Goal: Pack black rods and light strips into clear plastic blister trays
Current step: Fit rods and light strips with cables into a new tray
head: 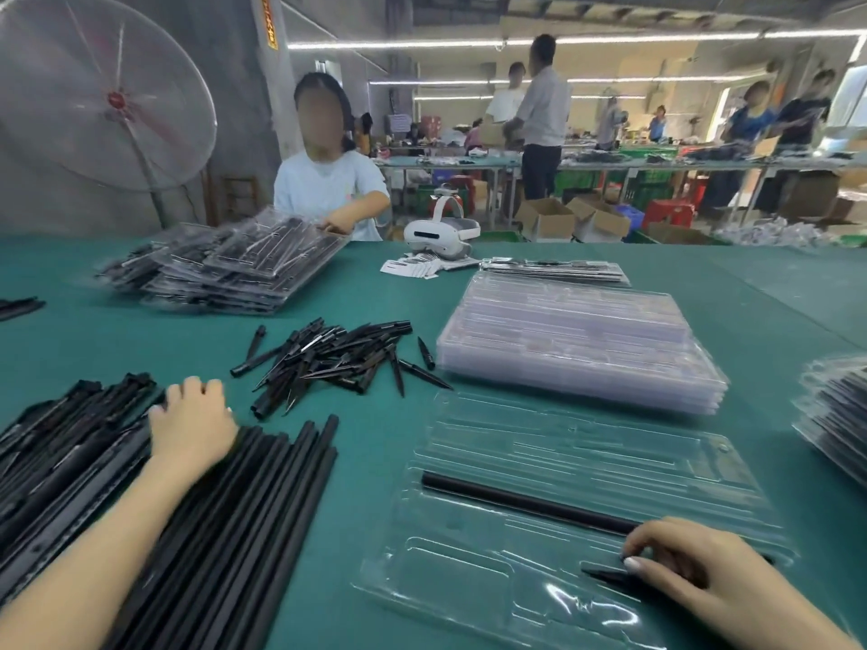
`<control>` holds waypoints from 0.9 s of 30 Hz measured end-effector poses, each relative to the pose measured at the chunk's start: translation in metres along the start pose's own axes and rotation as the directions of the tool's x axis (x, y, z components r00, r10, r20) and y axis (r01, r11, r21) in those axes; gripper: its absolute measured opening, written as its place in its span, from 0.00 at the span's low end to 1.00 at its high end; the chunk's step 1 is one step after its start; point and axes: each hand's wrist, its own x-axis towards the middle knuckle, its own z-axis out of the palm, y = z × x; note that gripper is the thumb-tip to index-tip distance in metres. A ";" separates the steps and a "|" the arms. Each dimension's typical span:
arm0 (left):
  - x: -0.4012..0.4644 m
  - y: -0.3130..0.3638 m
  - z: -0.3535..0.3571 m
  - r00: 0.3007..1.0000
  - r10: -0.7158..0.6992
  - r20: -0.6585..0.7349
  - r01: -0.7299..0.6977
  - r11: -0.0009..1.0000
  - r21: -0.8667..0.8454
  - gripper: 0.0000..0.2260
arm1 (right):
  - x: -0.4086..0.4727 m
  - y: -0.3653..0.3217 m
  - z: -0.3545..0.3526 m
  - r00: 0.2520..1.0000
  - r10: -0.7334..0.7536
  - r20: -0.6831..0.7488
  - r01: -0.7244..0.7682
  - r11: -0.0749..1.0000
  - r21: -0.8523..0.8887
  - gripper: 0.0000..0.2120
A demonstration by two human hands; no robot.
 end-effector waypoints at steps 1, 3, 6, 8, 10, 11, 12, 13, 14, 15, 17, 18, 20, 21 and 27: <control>0.002 -0.019 0.002 0.999 -0.054 0.010 0.053 0.998 0.038 0.16 | 0.001 0.001 0.002 1.000 0.007 0.006 -0.007 1.000 -0.005 0.08; 0.002 -0.047 0.008 0.995 -0.101 0.014 0.099 0.991 0.093 0.15 | 0.001 0.003 0.005 1.000 0.012 0.017 -0.012 1.000 -0.005 0.06; -0.001 -0.066 0.014 0.994 -0.108 -0.003 0.108 0.991 0.081 0.13 | 0.001 0.002 0.007 0.999 0.041 0.025 -0.041 0.999 0.009 0.03; -0.003 -0.070 0.014 0.993 -0.116 -0.019 0.117 0.992 0.055 0.13 | 0.001 0.002 0.008 0.999 0.049 0.017 -0.050 0.999 0.016 0.03; -0.005 -0.069 0.009 0.995 -0.087 -0.057 0.090 0.994 0.064 0.12 | 0.001 0.002 0.009 0.998 0.057 -0.007 -0.057 0.998 0.026 0.04; -0.006 -0.066 0.004 0.995 -0.058 -0.079 0.062 0.997 0.048 0.11 | 0.001 0.002 0.010 0.998 0.060 -0.018 -0.059 0.998 0.032 0.05; -0.007 -0.061 -0.003 0.995 -0.027 -0.096 0.028 1.000 0.010 0.10 | 0.000 0.003 0.011 0.998 0.059 -0.029 -0.058 0.998 0.036 0.06; -0.008 -0.053 -0.012 0.995 0.005 -0.102 -0.010 0.999 -0.050 0.10 | 0.000 0.002 0.012 0.997 0.061 -0.039 -0.059 0.997 0.042 0.06; -0.011 -0.043 -0.024 0.994 0.040 -0.105 -0.052 0.992 -0.118 0.10 | 0.001 0.002 0.012 0.996 0.067 -0.052 -0.064 0.997 0.047 0.05; -0.015 -0.032 -0.037 0.989 0.076 -0.129 -0.099 0.978 -0.182 0.10 | 0.001 0.001 0.012 0.995 0.079 -0.064 -0.076 0.996 0.048 0.03; -0.027 -0.009 -0.065 0.953 0.157 -0.258 -0.231 0.929 -0.289 0.09 | 0.002 0.000 0.012 0.991 0.103 -0.084 -0.100 0.994 0.040 0.03; -0.036 0.002 -0.080 0.924 0.197 -0.328 -0.310 0.888 -0.339 0.09 | 0.003 -0.001 0.013 0.987 0.114 -0.115 -0.111 0.993 0.036 0.05; -0.055 0.024 -0.106 0.874 0.265 -0.408 -0.442 0.781 -0.441 0.08 | 0.007 -0.009 0.014 0.964 0.117 -0.237 -0.108 0.993 0.051 0.05; -0.064 0.034 -0.115 0.861 0.289 -0.419 -0.484 0.721 -0.496 0.08 | 0.010 -0.018 0.015 0.947 0.096 -0.307 -0.076 0.994 0.076 0.04; -0.119 0.083 -0.137 0.787 0.456 -0.415 -0.596 0.390 -0.702 0.08 | 0.045 -0.122 0.028 0.980 -0.026 -0.198 0.157 0.714 0.682 0.19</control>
